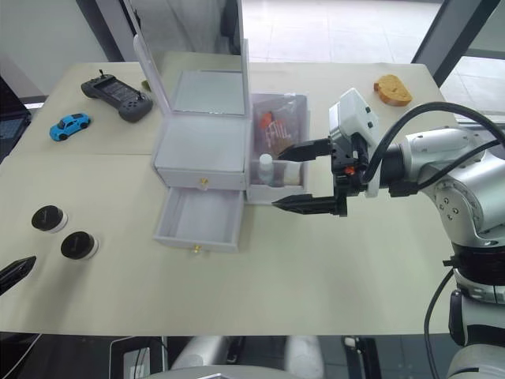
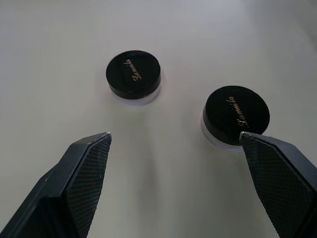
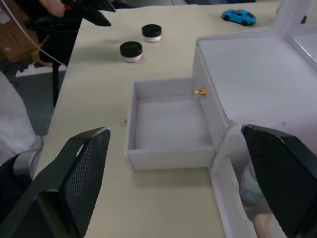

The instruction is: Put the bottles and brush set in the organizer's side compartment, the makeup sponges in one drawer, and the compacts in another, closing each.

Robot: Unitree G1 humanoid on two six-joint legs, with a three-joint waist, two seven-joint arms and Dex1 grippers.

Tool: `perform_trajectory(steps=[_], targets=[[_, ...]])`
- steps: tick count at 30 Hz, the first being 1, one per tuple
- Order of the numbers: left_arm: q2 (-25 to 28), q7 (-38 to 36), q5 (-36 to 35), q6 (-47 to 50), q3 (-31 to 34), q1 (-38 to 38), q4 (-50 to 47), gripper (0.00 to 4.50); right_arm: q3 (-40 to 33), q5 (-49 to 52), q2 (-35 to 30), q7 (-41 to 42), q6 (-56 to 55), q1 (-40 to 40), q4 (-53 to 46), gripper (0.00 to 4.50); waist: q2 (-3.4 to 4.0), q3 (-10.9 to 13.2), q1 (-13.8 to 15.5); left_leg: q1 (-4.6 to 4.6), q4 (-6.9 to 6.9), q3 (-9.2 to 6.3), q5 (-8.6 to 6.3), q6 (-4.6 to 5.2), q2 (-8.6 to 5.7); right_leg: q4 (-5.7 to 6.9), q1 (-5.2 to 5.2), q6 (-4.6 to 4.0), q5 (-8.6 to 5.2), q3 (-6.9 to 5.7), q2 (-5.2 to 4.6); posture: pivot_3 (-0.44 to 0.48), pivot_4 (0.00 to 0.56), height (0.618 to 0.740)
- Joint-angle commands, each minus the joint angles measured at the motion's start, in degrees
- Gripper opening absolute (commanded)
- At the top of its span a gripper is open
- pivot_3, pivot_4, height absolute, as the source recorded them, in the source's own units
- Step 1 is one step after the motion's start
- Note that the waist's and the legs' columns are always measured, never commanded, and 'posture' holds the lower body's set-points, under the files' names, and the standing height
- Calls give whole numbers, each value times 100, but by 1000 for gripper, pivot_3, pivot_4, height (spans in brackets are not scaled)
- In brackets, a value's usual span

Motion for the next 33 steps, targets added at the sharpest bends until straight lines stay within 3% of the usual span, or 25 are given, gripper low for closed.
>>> perform_trajectory(steps=[1,13,20,23,26,31,33], targets=[[73,154,-159,137,-236,-124,-346,4476,-155,234,-23,-61,215,-163,-234,4500,0,0,-1,1,-2,5,0,0,0,0,-1,0,0,4,0,0,150,740],[342,610,349,77,-1529,-839,344,4476,-653,777,-249,-724,800,216,-965,4500,-1,0,0,14,-15,64,-2,1,30,-1,-13,2,2,54,36,0,150,740],[368,593,525,-107,-2123,-1132,532,4476,-539,597,-236,-716,692,132,-633,4500,-1,-1,-3,21,-21,97,-5,3,58,-2,-14,11,7,74,73,0,150,740],[413,583,580,-164,-2239,-1248,627,3930,-585,619,-237,-768,712,176,-683,4500,-1,-1,-8,21,-23,105,-7,1,63,-2,-20,11,7,77,74,0,150,740],[546,491,606,-240,-2220,-1342,778,3003,-651,660,-251,-806,737,246,-766,4500,-1,-1,-14,21,-30,112,-7,1,66,-1,-26,12,7,79,75,0,150,740],[1173,-26,765,-560,-2054,-1206,909,2923,-718,686,-315,-845,729,353,-834,4500,-2,-1,-18,21,-41,124,-7,0,69,-1,-39,12,8,78,77,0,150,740],[1516,-370,612,-664,-1963,-1481,1107,2923,-730,708,-322,-862,726,364,-846,4500,-2,-1,0,21,-47,132,-7,0,68,-2,-47,12,8,77,78,0,150,740]])
